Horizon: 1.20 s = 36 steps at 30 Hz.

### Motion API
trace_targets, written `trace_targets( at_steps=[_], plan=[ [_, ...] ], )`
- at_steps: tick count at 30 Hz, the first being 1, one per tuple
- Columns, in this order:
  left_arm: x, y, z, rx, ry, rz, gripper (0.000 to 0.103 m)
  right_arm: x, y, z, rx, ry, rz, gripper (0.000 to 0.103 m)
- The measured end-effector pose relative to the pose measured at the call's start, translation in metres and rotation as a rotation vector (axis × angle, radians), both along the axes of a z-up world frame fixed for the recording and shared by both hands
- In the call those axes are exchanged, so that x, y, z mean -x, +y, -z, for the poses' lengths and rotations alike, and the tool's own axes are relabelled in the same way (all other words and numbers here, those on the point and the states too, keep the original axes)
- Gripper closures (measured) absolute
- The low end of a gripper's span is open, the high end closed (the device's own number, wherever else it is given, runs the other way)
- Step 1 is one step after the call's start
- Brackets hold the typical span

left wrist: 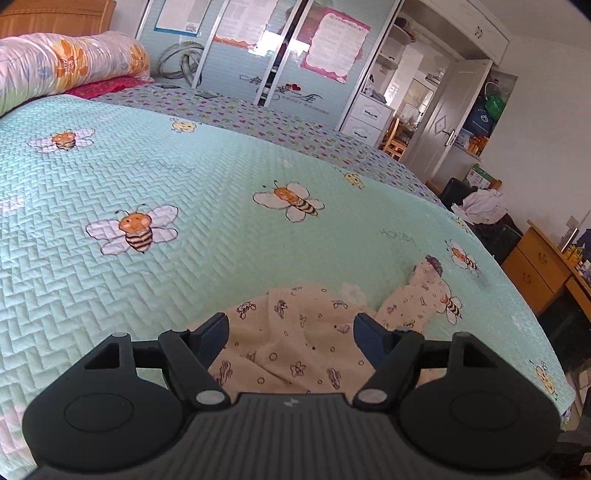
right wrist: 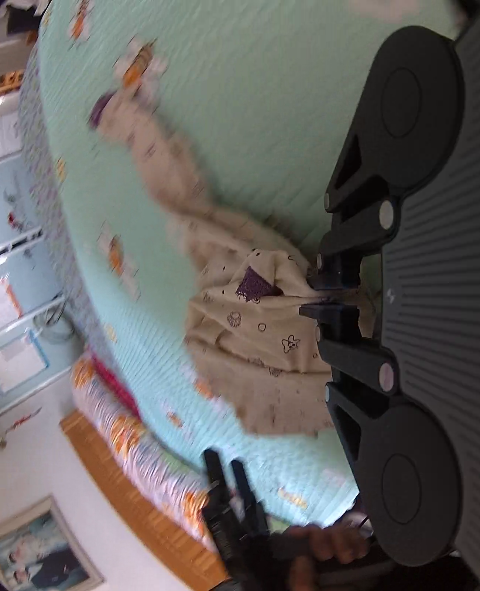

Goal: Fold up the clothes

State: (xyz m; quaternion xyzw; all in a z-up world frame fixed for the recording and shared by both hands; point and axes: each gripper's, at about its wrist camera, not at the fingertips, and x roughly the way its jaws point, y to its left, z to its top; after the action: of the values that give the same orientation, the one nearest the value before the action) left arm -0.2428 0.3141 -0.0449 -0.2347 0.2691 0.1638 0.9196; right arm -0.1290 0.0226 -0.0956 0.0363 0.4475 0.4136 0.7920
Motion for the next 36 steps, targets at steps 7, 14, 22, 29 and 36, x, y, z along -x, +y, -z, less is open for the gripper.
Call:
trace_targets(
  at_steps=[7, 14, 22, 29, 36],
  plan=[
    [-0.011, -0.015, 0.006, -0.038, 0.057, 0.033, 0.026, -0.012, -0.031, -0.020, -0.076, -0.035, 0.201, 0.045],
    [-0.024, -0.019, 0.021, -0.043, 0.132, 0.044, 0.025, -0.047, 0.034, -0.026, -0.116, -0.049, 0.100, 0.038],
    [-0.003, -0.017, 0.008, -0.025, 0.087, 0.026, 0.026, -0.003, 0.091, -0.002, -0.063, -0.083, -0.101, 0.100],
    [-0.005, -0.018, 0.000, 0.057, 0.035, 0.089, 0.025, 0.070, 0.074, -0.030, -0.122, -0.204, -0.458, 0.100],
    [-0.020, -0.026, 0.036, 0.041, 0.166, 0.107, 0.027, 0.052, 0.051, -0.031, -0.150, -0.104, -0.352, 0.073]
  ],
)
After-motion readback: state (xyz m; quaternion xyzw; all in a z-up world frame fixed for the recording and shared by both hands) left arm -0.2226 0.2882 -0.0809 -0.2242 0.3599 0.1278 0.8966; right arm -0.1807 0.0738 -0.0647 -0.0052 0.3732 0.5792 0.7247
